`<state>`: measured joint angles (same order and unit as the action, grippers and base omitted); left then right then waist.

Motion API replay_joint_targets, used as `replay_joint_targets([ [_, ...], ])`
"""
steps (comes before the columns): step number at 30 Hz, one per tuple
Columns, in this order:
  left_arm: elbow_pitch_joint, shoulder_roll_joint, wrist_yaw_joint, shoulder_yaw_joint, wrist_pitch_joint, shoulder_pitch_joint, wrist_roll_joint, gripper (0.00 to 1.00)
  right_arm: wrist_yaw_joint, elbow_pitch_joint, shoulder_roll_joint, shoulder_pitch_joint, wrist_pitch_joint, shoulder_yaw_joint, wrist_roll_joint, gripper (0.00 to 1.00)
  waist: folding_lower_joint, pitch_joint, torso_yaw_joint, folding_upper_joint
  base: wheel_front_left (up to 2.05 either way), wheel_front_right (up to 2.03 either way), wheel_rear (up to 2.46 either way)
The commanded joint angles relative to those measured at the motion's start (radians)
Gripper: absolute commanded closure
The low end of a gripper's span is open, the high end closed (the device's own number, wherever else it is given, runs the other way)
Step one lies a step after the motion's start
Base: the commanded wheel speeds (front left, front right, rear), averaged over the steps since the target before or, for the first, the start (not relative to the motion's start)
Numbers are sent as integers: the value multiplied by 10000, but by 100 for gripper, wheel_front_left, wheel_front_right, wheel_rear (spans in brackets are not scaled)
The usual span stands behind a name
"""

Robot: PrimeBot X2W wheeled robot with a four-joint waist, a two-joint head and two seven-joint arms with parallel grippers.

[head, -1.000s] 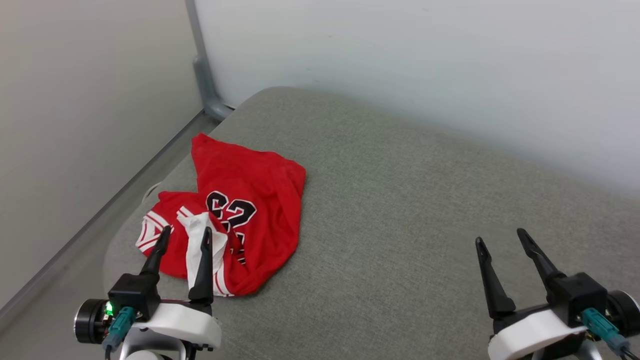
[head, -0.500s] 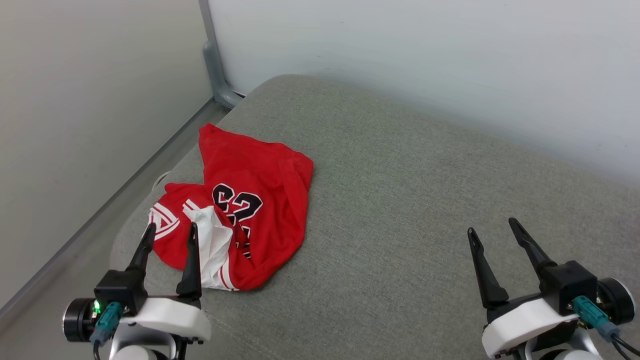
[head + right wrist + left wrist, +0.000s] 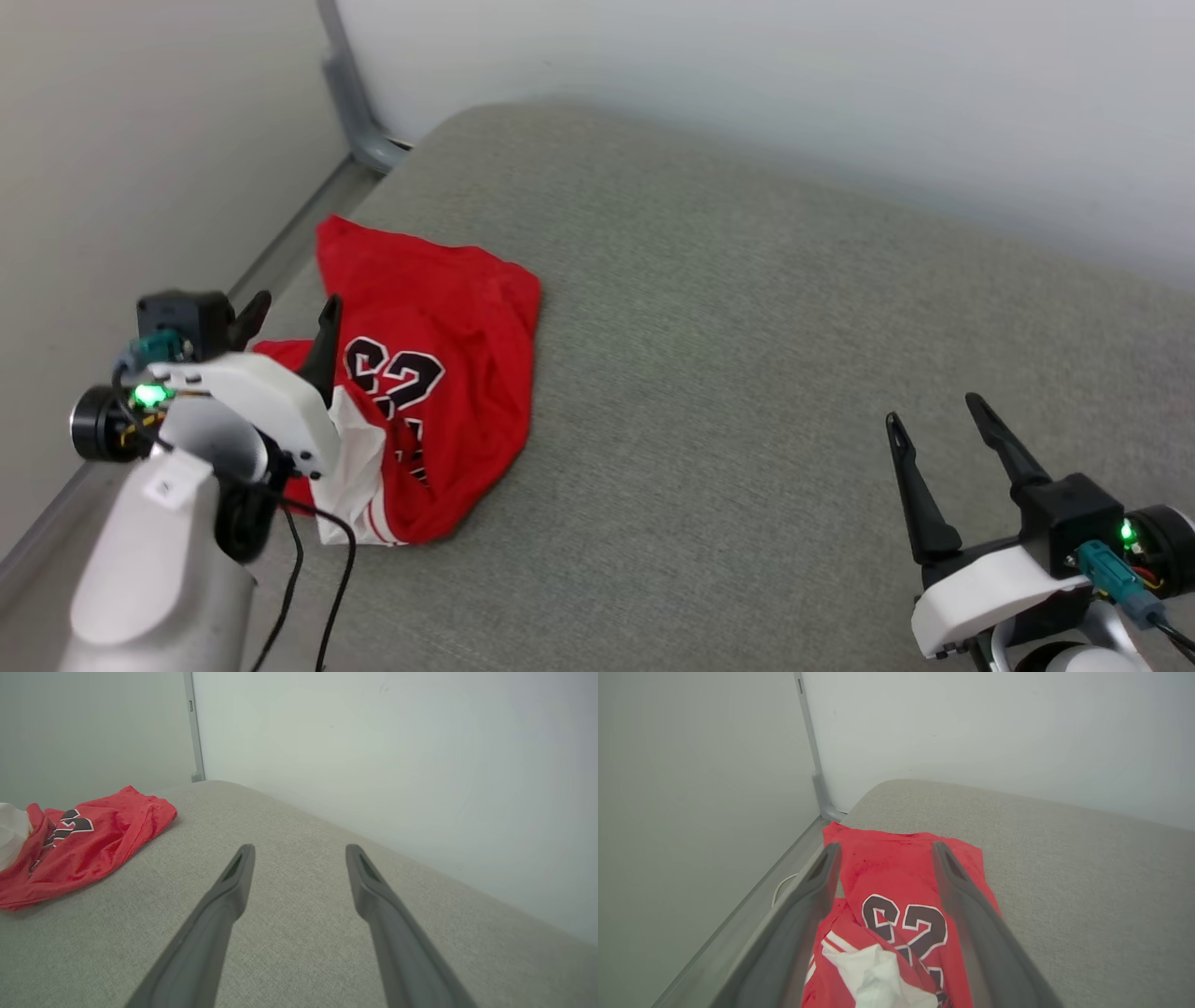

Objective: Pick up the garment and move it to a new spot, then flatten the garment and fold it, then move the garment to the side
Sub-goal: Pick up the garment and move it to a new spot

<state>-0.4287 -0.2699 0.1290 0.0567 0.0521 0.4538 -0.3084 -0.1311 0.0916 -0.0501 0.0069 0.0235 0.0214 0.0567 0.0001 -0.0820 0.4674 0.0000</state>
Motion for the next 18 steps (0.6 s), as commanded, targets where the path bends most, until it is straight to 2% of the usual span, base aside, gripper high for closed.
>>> replay_joint_targets([
  [1, -129, -173, 18, 150, 272, 272, -258, 0, 7, 80, -3, -152, -48, -1, 94, 0, -1, -427, -424, 0, 0, 0, 0],
  [9, -1771, -1719, 24, 1721, 3237, 1489, -2617, 0, 7, 355, -3, -499, -266, 12, 335, 0, -1, -1396, -1177, 0, 0, 0, 0],
  [13, -2581, -2170, 25, 2361, 4237, 1741, -3563, 0, 7, 449, -3, -701, -324, 58, 407, 0, -1, -1842, -1400, 0, 0, 0, 0],
  [18, -3547, -2263, 26, 3140, 5158, 1914, -4459, 0, 7, 496, -3, -939, -373, 111, 530, 0, -1, -2303, -1515, 0, 0, 0, 0],
])
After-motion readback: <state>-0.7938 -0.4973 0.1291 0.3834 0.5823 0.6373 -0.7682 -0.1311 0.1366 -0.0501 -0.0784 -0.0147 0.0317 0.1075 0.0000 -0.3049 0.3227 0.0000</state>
